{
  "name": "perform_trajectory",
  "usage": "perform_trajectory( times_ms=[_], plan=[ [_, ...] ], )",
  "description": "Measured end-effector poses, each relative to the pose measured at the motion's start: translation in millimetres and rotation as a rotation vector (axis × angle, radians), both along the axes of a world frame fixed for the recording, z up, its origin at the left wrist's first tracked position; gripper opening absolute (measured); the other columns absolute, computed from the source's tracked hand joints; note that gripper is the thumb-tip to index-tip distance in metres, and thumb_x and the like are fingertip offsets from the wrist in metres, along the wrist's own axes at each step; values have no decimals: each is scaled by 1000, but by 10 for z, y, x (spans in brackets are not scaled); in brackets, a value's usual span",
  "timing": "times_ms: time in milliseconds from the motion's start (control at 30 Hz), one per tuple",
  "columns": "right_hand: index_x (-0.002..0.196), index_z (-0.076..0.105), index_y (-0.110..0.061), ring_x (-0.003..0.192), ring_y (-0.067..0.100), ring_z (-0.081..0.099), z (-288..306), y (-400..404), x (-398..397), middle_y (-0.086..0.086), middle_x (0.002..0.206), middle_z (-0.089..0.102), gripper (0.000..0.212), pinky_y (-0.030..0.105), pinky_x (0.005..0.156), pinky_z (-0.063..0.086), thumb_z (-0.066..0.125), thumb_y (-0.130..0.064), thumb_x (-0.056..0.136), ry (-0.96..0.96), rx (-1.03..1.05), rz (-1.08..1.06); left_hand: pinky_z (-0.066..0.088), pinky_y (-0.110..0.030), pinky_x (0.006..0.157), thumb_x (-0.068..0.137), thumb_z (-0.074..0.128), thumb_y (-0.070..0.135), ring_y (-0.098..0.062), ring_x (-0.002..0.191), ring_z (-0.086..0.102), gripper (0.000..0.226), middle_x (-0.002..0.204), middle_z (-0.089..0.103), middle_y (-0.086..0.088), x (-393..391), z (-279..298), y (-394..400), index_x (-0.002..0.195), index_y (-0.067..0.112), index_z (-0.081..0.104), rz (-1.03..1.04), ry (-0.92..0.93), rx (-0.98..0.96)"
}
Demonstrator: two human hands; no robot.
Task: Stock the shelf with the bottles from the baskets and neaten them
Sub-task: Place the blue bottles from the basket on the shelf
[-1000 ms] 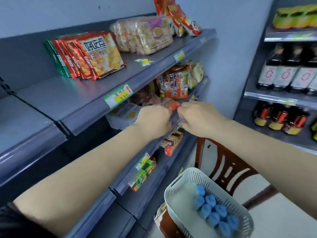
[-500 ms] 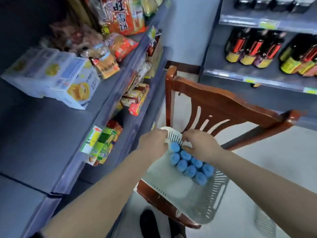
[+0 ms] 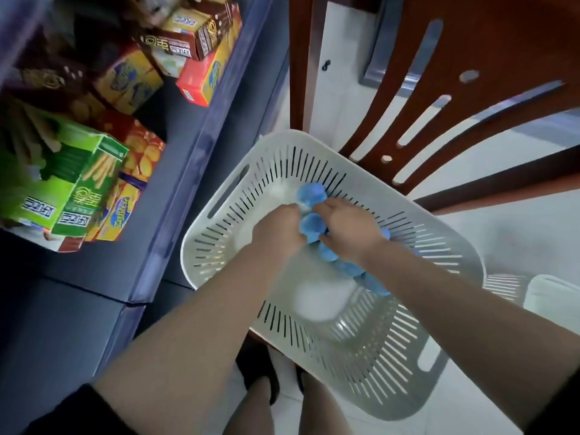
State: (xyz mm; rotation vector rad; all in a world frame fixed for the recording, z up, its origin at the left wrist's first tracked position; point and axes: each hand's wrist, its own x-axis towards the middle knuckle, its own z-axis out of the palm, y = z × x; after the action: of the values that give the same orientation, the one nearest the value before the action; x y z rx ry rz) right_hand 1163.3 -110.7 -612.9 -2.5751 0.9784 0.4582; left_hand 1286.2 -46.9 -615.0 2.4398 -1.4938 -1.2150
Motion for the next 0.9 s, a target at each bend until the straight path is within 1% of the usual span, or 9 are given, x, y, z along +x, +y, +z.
perform_trajectory(
  times_ms=[167, 267, 333, 433, 533, 633, 733, 833, 900],
  plan=[
    [109, 55, -22, 101, 21, 56, -305, -23, 36, -4, 108, 60, 24, 28, 68, 32, 58, -19, 85, -23, -88, 67, 43, -33, 79, 85, 58, 25, -26, 104, 57, 30, 111, 59, -7, -96, -355, -47, 111, 11, 55, 33, 62, -11],
    [106, 58, -21, 102, 22, 55, -342, -37, 30, -3, 107, 62, 18, 27, 71, 28, 56, -23, 88, -78, -87, 77, 48, -38, 83, 84, 61, 26, -27, 101, 58, 30, 108, 60, -9, -113, -396, -29, 108, 9, 55, 110, 127, -42],
    [104, 59, -18, 102, 24, 54, -288, -25, 31, 2, 106, 61, 17, 28, 73, 31, 52, -25, 90, -101, -27, 38, 48, -43, 86, 83, 62, 25, -27, 99, 58, 28, 106, 60, -8, -110, -346, 15, 106, 9, 56, 145, 173, -49],
    [101, 60, -13, 99, 25, 53, -79, -3, 51, 5, 101, 59, 17, 31, 78, 35, 52, -22, 90, -161, 5, 25, 47, -43, 88, 81, 64, 16, -25, 99, 58, 28, 107, 61, -6, -57, -156, 103, 108, 11, 57, 190, 218, -98],
    [107, 61, -14, 99, 26, 53, 290, 26, 72, 6, 101, 60, 24, 33, 81, 34, 55, -27, 88, -222, -19, 65, 46, -39, 89, 77, 66, 11, -25, 102, 57, 40, 112, 60, -5, 13, 239, 198, 115, 13, 56, 208, 236, -147],
    [105, 63, -15, 98, 26, 55, 768, 49, 94, 4, 99, 62, 24, 36, 82, 39, 61, -28, 85, -309, -36, 76, 48, -35, 86, 66, 62, 25, -22, 97, 59, 46, 107, 60, -2, 64, 756, 301, 110, 13, 59, 245, 271, -230],
    [98, 65, -13, 88, 29, 59, 1409, 48, 180, 6, 88, 63, 21, 36, 74, 41, 68, -25, 80, -458, -45, 95, 48, -29, 82, 59, 58, 35, -14, 89, 58, 54, 101, 57, 9, 142, 1372, 358, 111, 21, 58, 277, 254, -331],
    [105, 62, -11, 93, 27, 56, 2087, 51, 280, 6, 96, 62, 30, 39, 79, 44, 63, -34, 85, -463, -71, 114, 47, -32, 85, 59, 59, 34, -16, 93, 59, 56, 102, 59, 7, 228, 2008, 403, 113, 18, 59, 279, 219, -421],
    [105, 61, -10, 96, 27, 55, 2532, 64, 352, 7, 98, 60, 33, 39, 82, 43, 61, -37, 86, -506, -97, 150, 43, -20, 80, 65, 66, 28, -10, 90, 56, 50, 101, 59, 7, 289, 2468, 433, 113, 17, 60, 247, 178, -477]
  ],
)
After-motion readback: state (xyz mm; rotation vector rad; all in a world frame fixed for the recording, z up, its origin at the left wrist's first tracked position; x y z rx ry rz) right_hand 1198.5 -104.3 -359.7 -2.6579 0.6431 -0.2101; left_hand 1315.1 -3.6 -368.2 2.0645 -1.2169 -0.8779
